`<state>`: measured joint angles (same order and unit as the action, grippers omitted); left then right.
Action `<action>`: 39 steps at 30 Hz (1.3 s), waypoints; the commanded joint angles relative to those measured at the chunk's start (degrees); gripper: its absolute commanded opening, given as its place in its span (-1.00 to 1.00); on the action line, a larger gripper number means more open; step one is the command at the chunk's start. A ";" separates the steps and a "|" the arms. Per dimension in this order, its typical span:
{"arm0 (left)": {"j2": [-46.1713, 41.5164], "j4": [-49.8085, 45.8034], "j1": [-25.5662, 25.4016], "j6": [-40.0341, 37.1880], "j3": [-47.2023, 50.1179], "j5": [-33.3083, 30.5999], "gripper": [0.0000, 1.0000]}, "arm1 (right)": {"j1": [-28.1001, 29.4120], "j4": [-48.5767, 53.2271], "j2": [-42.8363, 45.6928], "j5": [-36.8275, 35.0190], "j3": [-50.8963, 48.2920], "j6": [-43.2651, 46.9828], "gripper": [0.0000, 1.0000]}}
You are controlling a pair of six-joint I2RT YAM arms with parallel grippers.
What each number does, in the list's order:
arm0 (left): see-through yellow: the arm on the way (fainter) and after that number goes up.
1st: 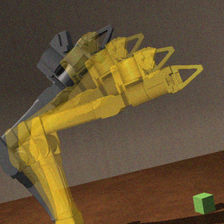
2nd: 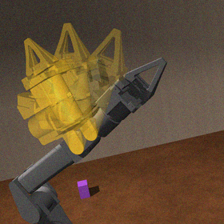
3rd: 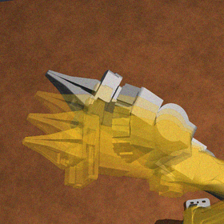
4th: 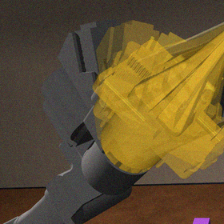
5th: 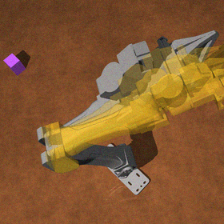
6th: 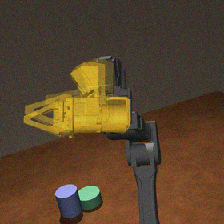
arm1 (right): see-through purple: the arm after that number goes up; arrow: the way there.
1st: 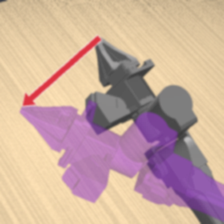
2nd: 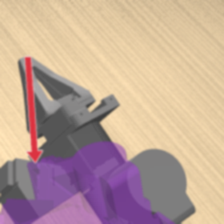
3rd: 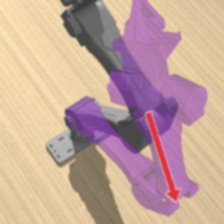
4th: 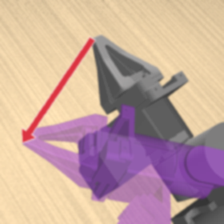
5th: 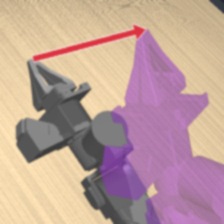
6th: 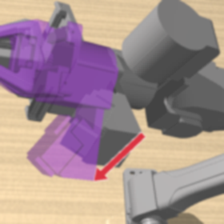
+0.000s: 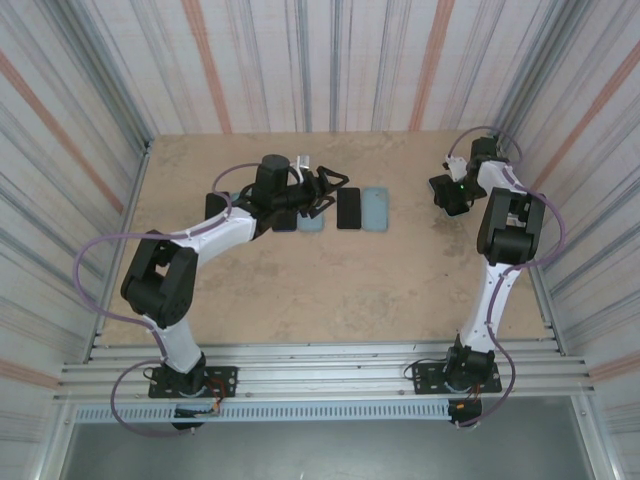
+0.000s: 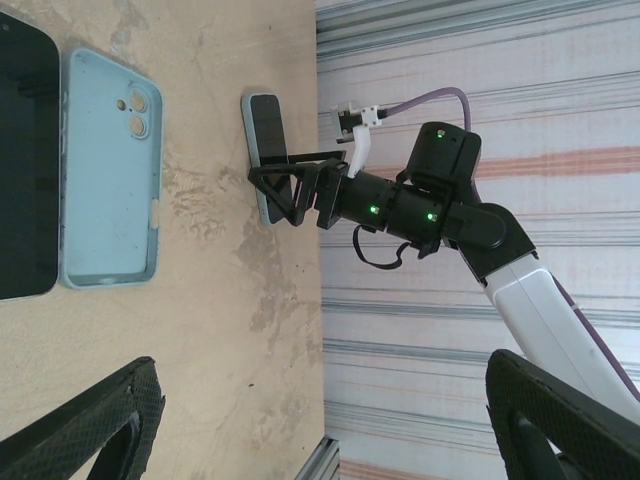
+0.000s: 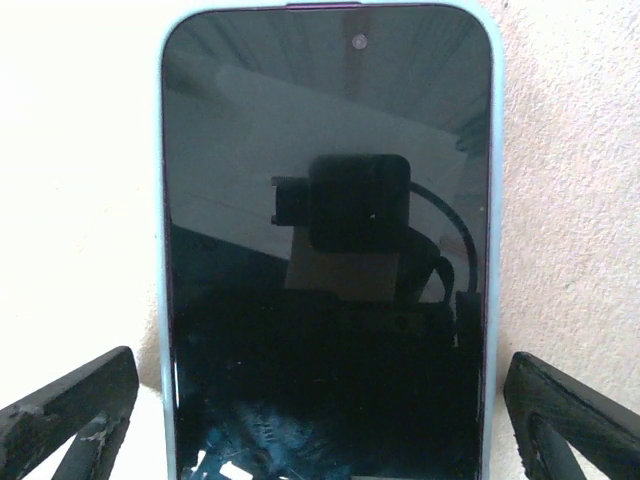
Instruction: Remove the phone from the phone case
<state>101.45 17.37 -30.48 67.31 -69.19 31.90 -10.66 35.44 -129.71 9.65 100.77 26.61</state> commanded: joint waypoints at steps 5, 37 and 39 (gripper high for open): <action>0.86 1.61 1.02 0.01 -1.25 2.37 0.74 | -0.42 8.39 -3.15 0.14 0.47 2.73 0.82; 0.61 -2.49 0.88 -2.99 -4.07 1.16 0.71 | 0.07 -5.76 20.36 16.00 -15.42 -11.55 0.01; 0.51 -5.54 0.39 -5.43 -5.61 0.18 0.70 | 1.03 -8.07 23.29 17.83 -18.43 -13.56 0.01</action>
<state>102.76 15.66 -29.63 65.98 -71.72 33.15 -10.70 31.66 -111.44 21.37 84.82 17.67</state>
